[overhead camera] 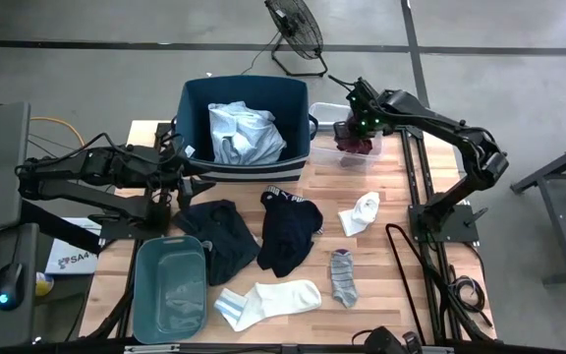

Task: Pick & Place Cloths
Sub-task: Put the red underwear into the transparent bin, then put the dark blue underwear into the transparent bin

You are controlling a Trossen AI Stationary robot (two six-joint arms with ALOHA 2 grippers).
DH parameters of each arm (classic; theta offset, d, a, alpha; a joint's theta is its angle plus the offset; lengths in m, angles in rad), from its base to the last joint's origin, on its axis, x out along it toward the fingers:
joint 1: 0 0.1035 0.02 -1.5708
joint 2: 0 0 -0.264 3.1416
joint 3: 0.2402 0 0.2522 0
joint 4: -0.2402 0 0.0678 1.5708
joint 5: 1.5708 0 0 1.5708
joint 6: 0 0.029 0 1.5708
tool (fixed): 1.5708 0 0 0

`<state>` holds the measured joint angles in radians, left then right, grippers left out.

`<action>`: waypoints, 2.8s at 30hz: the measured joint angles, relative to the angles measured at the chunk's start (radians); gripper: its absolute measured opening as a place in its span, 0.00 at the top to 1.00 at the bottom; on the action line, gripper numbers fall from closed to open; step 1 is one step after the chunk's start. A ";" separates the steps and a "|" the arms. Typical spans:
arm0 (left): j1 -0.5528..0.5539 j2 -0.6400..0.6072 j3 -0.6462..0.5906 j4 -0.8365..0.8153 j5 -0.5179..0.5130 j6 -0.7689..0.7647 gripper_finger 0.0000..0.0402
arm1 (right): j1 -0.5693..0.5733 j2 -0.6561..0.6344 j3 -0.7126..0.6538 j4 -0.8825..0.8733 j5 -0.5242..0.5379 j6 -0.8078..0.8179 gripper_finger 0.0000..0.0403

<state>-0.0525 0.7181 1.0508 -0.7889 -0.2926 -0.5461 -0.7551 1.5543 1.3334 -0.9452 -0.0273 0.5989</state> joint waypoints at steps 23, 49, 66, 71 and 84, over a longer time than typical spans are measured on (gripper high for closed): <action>0.000 -0.001 0.000 -0.088 0.059 0.011 0.39 | 0.105 -0.237 0.000 -0.008 -0.061 0.007 0.42; 0.000 0.000 0.000 -0.092 0.105 0.126 0.39 | 0.753 -0.038 0.000 0.063 0.100 -0.039 0.42; 0.000 0.000 0.000 -0.097 0.149 0.126 0.39 | 0.834 0.340 -0.001 0.484 0.138 -0.237 0.42; 0.000 0.000 0.000 -0.098 0.154 0.126 0.39 | 0.833 0.369 -0.001 0.569 0.241 -0.238 0.42; 0.000 0.000 0.000 -0.104 0.154 0.126 0.39 | 0.820 0.370 -0.114 0.666 0.280 -0.150 0.42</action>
<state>-0.0525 0.7180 1.0508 -0.8932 -0.1383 -0.4206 0.0645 1.9240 1.2197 -0.2788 0.2523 0.4493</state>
